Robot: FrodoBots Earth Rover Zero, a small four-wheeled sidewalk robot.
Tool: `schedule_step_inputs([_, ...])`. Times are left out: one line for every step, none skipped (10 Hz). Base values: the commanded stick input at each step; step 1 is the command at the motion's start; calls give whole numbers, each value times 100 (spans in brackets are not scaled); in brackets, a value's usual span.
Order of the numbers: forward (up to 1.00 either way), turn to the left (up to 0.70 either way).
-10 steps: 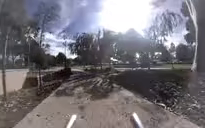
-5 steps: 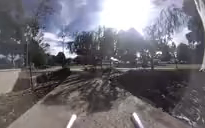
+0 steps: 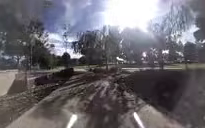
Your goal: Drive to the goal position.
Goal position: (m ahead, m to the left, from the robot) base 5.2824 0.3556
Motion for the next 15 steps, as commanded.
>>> schedule_step_inputs([100, 0])
schedule_step_inputs([100, 0])
schedule_step_inputs([100, 0])
schedule_step_inputs([100, 0])
schedule_step_inputs([100, 0])
schedule_step_inputs([100, 0])
schedule_step_inputs([100, 0])
schedule_step_inputs([100, 19])
schedule_step_inputs([100, 31])
schedule_step_inputs([100, 0])
schedule_step_inputs([100, 0])
schedule_step_inputs([100, 0])
schedule_step_inputs([100, 0])
schedule_step_inputs([100, 0])
schedule_step_inputs([100, 0])
